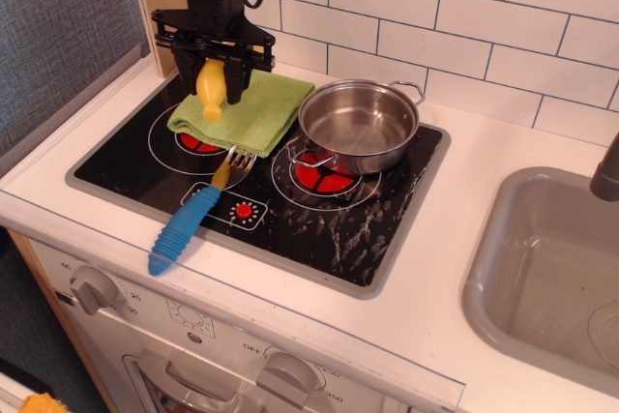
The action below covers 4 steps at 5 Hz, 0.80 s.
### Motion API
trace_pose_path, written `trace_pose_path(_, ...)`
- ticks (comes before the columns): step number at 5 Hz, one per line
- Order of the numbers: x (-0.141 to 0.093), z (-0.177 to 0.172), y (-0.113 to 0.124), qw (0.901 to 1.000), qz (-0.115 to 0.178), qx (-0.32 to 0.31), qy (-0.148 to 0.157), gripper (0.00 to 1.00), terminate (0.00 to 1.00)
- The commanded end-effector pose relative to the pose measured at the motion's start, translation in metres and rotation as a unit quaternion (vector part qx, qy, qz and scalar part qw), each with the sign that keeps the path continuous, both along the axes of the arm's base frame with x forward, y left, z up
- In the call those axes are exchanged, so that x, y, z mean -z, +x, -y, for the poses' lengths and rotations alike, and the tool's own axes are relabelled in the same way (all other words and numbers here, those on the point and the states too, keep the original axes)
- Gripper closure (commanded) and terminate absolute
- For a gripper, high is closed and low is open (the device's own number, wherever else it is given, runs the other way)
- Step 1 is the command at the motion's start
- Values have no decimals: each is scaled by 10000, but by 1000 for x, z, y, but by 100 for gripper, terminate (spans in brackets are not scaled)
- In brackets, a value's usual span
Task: Put the banana on the green cloth
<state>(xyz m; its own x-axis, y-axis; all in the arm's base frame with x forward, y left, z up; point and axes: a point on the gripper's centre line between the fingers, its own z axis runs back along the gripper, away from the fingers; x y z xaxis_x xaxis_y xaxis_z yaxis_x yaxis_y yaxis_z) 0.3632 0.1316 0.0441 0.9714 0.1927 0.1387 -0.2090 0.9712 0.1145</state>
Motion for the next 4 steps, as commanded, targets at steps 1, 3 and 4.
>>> trace_pose_path(1, -9, -11, 7, 9997, 215, -111, -33, 0, 0)
trace_pose_path(3, -28, 0, 1, 9988, 363, 115, -296, 0, 0)
trace_pose_path(4, -43, 18, -11, 9974, 408, 446, -404, 0, 0)
